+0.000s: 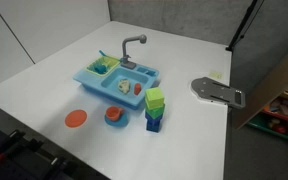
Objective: Pick up the detergent from the sink and put it on the table
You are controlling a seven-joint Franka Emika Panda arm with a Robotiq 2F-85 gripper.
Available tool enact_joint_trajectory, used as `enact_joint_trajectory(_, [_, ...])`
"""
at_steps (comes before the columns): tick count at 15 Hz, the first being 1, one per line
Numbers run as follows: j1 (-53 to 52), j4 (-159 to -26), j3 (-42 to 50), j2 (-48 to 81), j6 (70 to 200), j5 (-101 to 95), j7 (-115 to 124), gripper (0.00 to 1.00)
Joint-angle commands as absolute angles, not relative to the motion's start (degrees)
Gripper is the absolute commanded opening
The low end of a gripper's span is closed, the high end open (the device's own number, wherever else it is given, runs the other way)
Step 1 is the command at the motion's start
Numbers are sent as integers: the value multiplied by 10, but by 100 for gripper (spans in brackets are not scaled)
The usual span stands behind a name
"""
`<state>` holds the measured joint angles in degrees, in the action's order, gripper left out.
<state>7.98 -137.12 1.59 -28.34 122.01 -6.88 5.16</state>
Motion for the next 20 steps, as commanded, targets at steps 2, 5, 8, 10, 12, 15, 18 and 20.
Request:
enact_joint_trajectory(2, [76,-1370,20,-283,1219,-71,53,100])
enact_joint_trajectory(5, [76,-1370,20,-283,1219,-71,53,100])
enact_joint_trajectory(8, [67,-1346,16,-255,1206,-64,50,100])
enact_joint_trajectory(10, [57,-1327,14,-229,1204,-58,49,100])
enact_joint_trajectory(12, [51,-1305,11,-196,1206,-59,54,100])
enact_joint_trajectory(15, [43,-1269,9,-142,1202,-58,55,100])
enact_joint_trajectory(18, [35,-1242,12,-88,1207,-51,49,100])
enact_joint_trajectory(20, [31,-1228,14,-55,1212,-39,44,100])
